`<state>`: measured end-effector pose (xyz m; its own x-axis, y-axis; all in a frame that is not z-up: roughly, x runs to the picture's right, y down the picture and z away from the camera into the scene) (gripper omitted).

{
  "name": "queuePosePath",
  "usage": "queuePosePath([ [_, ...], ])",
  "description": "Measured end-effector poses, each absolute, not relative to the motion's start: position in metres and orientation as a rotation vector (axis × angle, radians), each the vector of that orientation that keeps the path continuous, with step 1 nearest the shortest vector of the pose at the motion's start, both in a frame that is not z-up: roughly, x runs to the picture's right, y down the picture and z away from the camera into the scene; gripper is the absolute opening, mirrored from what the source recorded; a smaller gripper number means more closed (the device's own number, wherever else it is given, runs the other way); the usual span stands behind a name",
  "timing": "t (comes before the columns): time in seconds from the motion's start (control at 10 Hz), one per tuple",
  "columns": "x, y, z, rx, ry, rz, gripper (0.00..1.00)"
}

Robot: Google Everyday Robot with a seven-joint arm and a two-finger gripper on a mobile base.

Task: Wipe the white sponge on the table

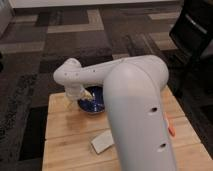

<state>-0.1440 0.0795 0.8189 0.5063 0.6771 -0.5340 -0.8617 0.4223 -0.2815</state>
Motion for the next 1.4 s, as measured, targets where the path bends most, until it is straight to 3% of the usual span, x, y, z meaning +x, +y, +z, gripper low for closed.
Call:
queuePosePath([
  [1.4,-0.1442,0.0783,0.8182,-0.567,0.364,0.991,0.80],
])
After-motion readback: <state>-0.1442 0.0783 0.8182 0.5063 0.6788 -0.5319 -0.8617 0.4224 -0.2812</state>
